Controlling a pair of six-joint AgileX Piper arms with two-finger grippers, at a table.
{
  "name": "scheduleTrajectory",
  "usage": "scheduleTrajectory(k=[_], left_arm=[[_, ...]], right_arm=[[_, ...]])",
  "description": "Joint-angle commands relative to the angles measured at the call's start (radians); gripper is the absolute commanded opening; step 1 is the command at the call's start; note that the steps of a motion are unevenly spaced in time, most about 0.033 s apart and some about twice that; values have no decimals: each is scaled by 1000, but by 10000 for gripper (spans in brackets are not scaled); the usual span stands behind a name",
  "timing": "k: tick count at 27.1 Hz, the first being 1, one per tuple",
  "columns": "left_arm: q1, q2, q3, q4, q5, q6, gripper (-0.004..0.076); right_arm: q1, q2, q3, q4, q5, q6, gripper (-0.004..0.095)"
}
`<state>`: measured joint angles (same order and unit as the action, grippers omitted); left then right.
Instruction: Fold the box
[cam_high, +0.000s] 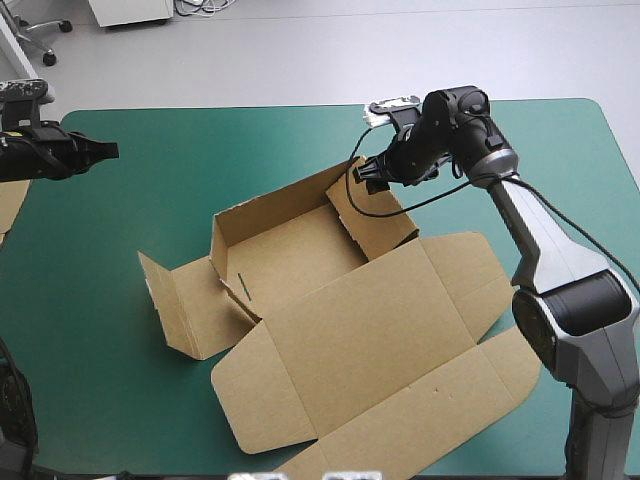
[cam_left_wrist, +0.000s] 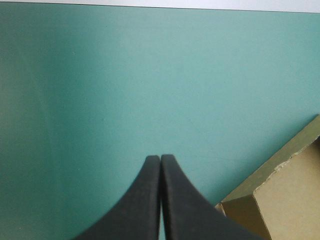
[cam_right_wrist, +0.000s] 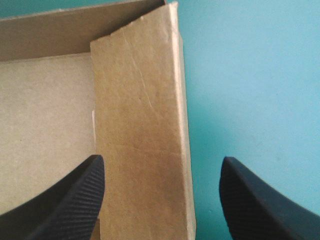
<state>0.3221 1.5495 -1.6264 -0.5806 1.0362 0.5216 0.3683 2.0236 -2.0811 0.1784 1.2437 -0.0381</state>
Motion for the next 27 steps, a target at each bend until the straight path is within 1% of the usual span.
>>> scheduleTrajectory(k=[1,6,12,18,24,25,26,27], left_arm=[[0,-30,-26,-41,-28,-9,-15],[0,-30,-26,-41,-28,-9,-15],[0,-30,-26,-41,-28,-9,-15],[0,-30,-26,-41,-25,-9,-15],[0,-30,-26,-41,-25,-9,-15],[0,-30,-26,-41,-25,-9,-15],[0,-30,-26,-41,-25,-9,-15],[0,-30,-26,-41,-25,-9,-15]], right_arm=[[-2,-54,26,9,6,10,620],[-2,-54,107,18,6,10,620],[-2,-50,118,15,6,8,619],[-2,-38,128,15,6,6,534],[-2,-24,168,15,6,-14,520],[-2,-14,168,11,6,-37,478],[-2,-9,168,9,6,-39,402],[-2,-9,168,-17,6,-34,165]])
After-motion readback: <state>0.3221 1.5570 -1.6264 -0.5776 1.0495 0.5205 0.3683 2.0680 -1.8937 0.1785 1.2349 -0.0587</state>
